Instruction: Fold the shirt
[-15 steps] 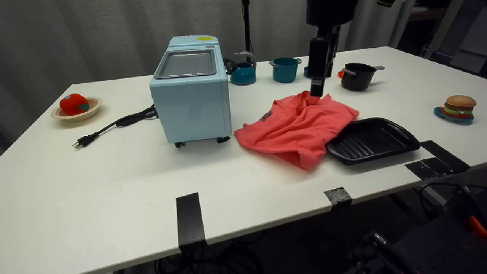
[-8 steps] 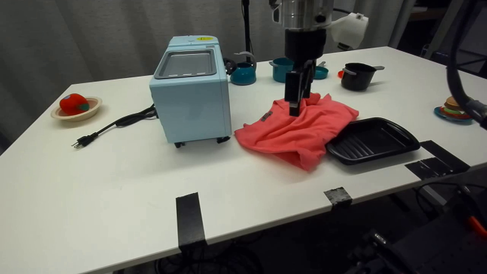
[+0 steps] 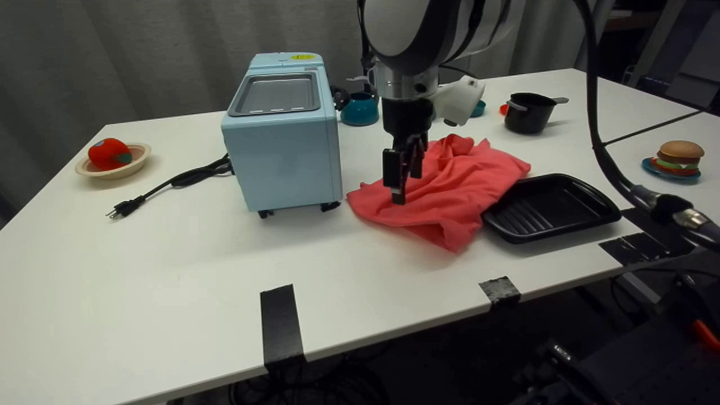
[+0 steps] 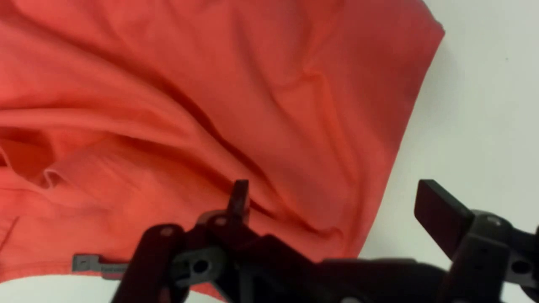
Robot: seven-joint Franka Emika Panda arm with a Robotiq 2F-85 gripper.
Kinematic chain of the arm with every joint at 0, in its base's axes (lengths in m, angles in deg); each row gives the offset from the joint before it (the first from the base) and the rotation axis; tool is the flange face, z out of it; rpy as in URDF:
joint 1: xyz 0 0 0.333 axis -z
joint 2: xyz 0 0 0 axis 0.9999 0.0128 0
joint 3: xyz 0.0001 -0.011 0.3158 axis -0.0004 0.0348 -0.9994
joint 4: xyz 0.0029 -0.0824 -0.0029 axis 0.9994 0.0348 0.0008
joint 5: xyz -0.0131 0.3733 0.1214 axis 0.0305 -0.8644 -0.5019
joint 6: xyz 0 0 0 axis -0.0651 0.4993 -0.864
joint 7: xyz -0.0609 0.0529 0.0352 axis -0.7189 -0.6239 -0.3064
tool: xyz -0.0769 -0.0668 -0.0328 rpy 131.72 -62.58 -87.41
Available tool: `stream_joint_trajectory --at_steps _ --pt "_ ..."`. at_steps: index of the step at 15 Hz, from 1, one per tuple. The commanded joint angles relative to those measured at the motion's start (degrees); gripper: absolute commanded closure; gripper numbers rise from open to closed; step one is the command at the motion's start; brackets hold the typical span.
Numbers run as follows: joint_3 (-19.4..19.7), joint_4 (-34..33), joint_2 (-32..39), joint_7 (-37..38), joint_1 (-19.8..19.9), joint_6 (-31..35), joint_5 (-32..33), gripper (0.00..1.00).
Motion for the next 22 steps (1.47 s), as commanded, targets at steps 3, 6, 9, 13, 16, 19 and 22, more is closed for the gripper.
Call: stream_joint_trajectory --at_steps 3,6,9,13,16,19,22 --pt "-0.5 -6.8 8.7 2.5 1.3 -0.4 0.6 0.0" --pt "-0.5 -9.2 12.2 3.5 1.3 -1.0 0.7 0.0" --pt "-0.2 -10.5 15.2 5.1 0.7 -1.1 1.4 0.0" --pt "0.0 -11.9 16.4 5.2 1.3 -2.2 1.8 0.26" --pt "-0.5 -11.1 14.8 4.5 1.8 -1.8 1.3 0.51" --pt "-1.2 -10.0 12.2 3.0 3.0 -1.9 0.4 0.73" --pt "-2.0 -8.1 10.0 2.8 3.5 -0.6 -0.4 0.95"
